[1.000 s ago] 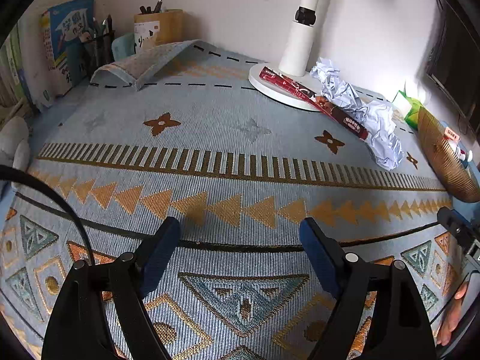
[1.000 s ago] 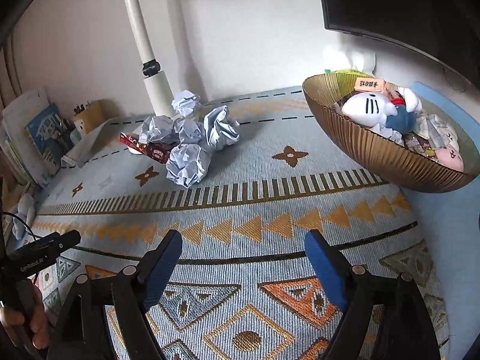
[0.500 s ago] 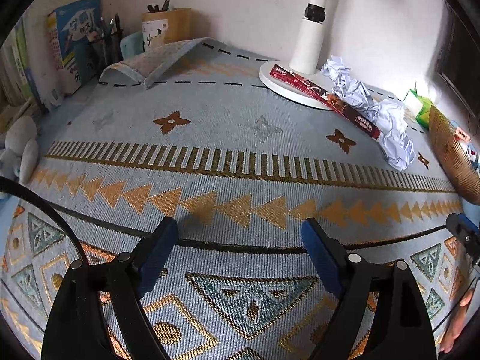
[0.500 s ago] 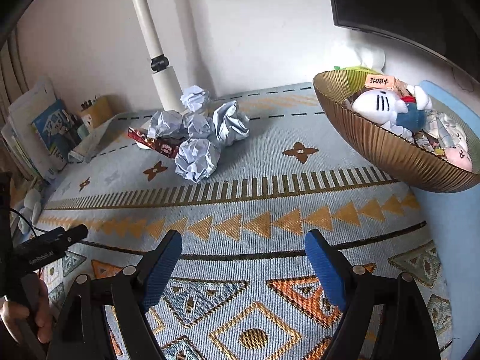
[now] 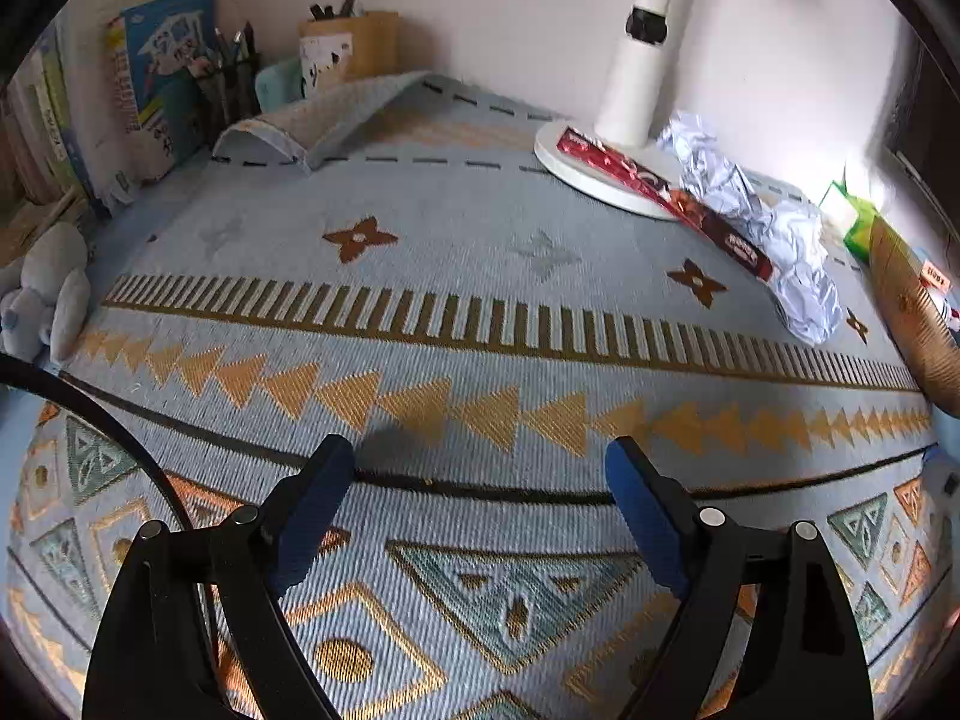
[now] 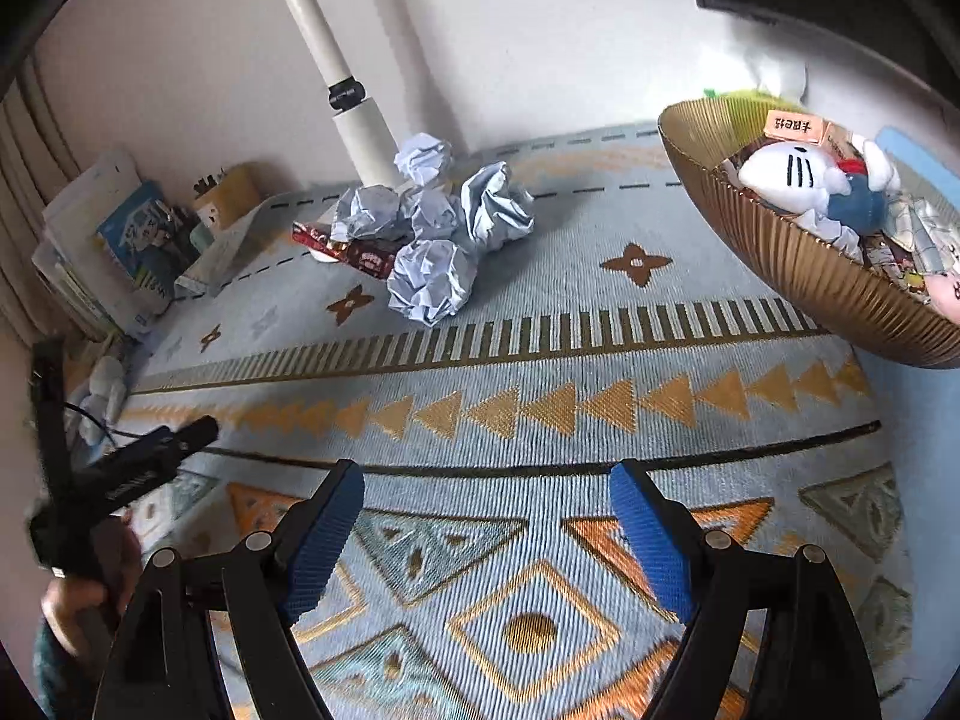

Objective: Organize objects
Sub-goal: 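Move both tools to crumpled paper balls near the lamp base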

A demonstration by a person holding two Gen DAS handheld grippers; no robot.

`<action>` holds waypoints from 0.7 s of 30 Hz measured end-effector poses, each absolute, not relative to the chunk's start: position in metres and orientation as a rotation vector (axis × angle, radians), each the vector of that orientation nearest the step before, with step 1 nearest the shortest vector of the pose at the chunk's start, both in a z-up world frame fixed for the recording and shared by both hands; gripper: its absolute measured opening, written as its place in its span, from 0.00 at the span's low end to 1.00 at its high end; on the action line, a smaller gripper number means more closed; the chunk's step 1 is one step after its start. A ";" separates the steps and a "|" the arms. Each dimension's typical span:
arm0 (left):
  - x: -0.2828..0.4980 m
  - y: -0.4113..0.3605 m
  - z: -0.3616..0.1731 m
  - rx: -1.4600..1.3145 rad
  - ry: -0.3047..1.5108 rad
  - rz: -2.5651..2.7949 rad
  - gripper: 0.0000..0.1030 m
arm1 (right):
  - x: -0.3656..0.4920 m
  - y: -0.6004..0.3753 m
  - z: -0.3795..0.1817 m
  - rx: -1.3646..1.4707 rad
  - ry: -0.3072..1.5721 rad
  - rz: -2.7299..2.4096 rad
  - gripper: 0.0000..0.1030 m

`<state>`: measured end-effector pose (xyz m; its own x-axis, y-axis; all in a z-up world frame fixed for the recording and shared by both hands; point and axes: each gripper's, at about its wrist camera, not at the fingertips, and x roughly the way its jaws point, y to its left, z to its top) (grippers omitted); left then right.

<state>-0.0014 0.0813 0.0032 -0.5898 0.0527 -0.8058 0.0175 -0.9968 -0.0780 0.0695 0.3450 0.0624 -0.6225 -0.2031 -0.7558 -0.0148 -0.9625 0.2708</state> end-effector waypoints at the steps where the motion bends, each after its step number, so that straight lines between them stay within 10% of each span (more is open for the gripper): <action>1: -0.003 0.082 0.009 -1.423 -0.160 2.736 0.82 | 0.067 0.346 0.069 1.317 -0.374 -2.686 0.81; 12: -0.084 0.092 0.058 -1.244 -0.709 2.418 0.83 | -0.025 0.319 0.086 1.304 -0.318 -2.586 0.87; 21: -0.116 0.169 0.022 -1.317 -0.477 2.451 0.83 | -0.057 0.313 0.045 1.298 -0.120 -2.741 0.86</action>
